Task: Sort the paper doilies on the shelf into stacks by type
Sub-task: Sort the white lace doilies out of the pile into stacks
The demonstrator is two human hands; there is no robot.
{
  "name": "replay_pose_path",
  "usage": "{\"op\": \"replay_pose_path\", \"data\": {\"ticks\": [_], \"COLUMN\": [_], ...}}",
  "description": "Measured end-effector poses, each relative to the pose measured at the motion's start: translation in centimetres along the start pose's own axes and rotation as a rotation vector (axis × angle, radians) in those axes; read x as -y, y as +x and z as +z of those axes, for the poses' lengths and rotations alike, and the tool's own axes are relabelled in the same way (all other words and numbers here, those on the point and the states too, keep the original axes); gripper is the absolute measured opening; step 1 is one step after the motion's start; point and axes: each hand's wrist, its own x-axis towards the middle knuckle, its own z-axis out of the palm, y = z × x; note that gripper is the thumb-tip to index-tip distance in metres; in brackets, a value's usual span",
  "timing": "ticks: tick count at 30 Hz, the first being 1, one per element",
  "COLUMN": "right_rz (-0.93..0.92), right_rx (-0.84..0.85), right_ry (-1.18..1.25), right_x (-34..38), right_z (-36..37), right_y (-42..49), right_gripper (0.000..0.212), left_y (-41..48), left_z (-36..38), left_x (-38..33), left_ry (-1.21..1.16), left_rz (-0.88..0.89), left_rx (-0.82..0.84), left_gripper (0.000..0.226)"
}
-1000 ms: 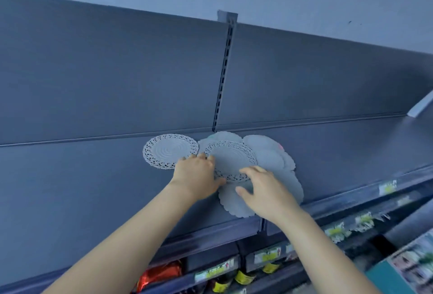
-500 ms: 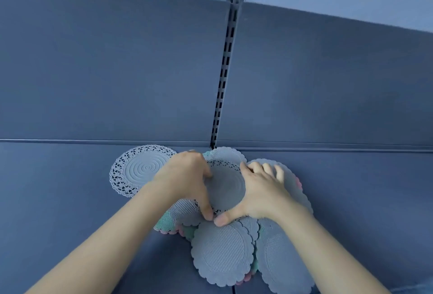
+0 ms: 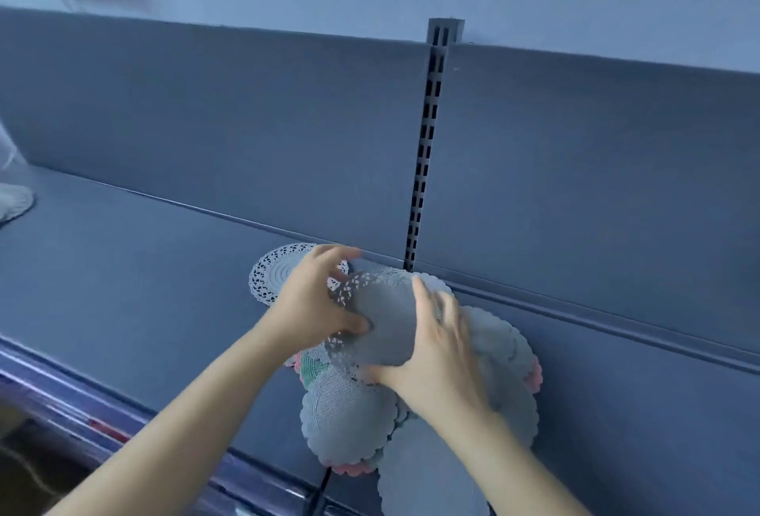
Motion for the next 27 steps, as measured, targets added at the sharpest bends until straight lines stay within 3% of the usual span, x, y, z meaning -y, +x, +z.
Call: {"op": "replay_pose_path", "data": {"ticks": [2, 6, 10, 16, 19, 27], "right_rz": [-0.034, 0.028, 0.004, -0.169, -0.230, -0.197], "right_rx": [-0.061, -0.073, -0.018, 0.350, 0.417, 0.525], "right_ry": [0.285, 0.896, 1.052, 0.988, 0.977, 1.079], "right_x": [-0.2, 2.2, 6.8, 17.6, 23.3, 35.7], "right_z": [0.0, 0.2, 1.2, 5.0, 8.8, 16.7], "right_y": [-0.2, -0.7, -0.8, -3.5, -4.3, -3.2], "right_gripper": [0.090, 0.057, 0.034, 0.043, 0.058, 0.057], "left_y": [-1.6, -5.5, -10.6, -17.8, -20.7, -24.4], "left_z": [-0.1, -2.1, -7.5, -17.0, -21.5, -30.4], "left_x": [-0.1, 0.2, 1.3, 6.6, 10.5, 21.0], "left_ry": [-0.217, -0.353, -0.362, -0.329, -0.370, -0.409], "left_rz": [-0.200, -0.349, -0.402, -0.448, -0.484, -0.615], "left_rx": [-0.220, -0.244, -0.417, -0.707, -0.780, -0.671], "left_gripper": [0.061, 0.031, 0.018, 0.014, 0.012, 0.034]}}
